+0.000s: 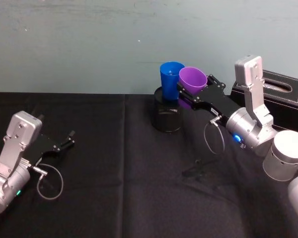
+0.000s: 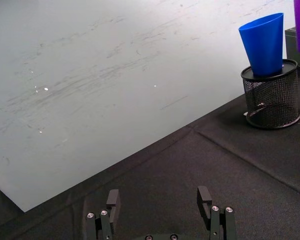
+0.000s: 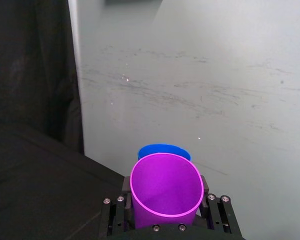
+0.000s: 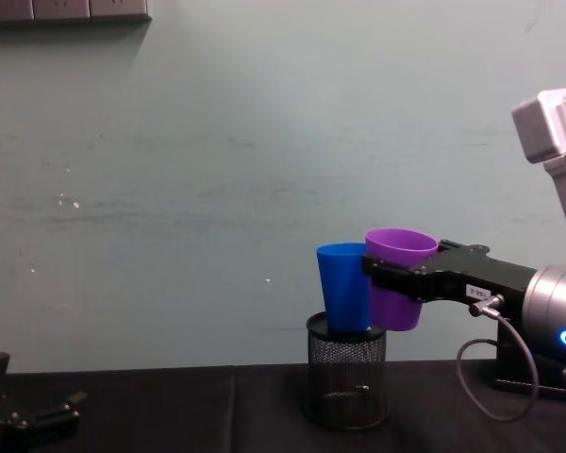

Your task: Pick up one cup with a gripper and tap it against the other cup.

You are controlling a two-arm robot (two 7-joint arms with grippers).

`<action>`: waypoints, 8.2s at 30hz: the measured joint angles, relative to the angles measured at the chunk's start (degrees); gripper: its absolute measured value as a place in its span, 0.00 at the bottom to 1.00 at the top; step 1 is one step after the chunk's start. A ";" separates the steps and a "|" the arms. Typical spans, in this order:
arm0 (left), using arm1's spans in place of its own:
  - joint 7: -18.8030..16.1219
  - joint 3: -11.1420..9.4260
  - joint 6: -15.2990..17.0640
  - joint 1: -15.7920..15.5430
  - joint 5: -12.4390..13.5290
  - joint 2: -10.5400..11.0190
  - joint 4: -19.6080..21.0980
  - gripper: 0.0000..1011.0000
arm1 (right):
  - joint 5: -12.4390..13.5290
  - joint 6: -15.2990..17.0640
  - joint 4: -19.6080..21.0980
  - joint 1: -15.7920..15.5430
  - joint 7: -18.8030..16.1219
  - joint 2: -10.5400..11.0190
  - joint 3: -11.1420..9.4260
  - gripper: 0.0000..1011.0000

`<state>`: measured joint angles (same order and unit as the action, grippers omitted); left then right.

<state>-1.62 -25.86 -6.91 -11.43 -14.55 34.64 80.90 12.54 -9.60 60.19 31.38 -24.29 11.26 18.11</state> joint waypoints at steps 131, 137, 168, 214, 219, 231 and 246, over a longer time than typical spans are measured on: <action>0.00 0.00 0.00 0.00 0.00 0.00 0.00 1.00 | 3.44 3.64 13.92 -19.19 -0.67 8.43 1.35 0.73; 0.00 0.00 0.00 0.00 0.00 0.00 0.00 1.00 | 3.44 3.64 13.92 -19.20 -0.71 8.43 1.34 0.73; 0.00 0.00 0.00 0.00 0.00 0.00 0.00 1.00 | 3.47 3.64 14.06 -19.20 -0.67 8.44 1.33 0.99; 0.00 0.00 0.00 0.00 0.00 0.00 0.00 1.00 | 7.36 -2.51 17.31 -20.47 -4.51 9.21 -0.09 0.99; 0.00 0.00 0.00 0.00 0.00 0.00 0.00 1.00 | 7.72 -2.94 17.32 -20.56 -4.53 9.17 -0.20 0.99; 0.00 0.00 0.00 0.00 0.00 0.00 0.00 1.00 | 7.65 -2.86 17.32 -20.53 -4.52 9.17 -0.17 0.99; 0.00 0.00 0.00 0.00 0.00 0.00 0.00 1.00 | 7.57 -2.84 17.27 -20.50 -4.11 9.14 -0.16 0.99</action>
<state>-1.62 -25.86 -6.91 -11.43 -14.55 34.65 80.90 20.11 -12.44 77.46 10.88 -28.40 20.40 17.95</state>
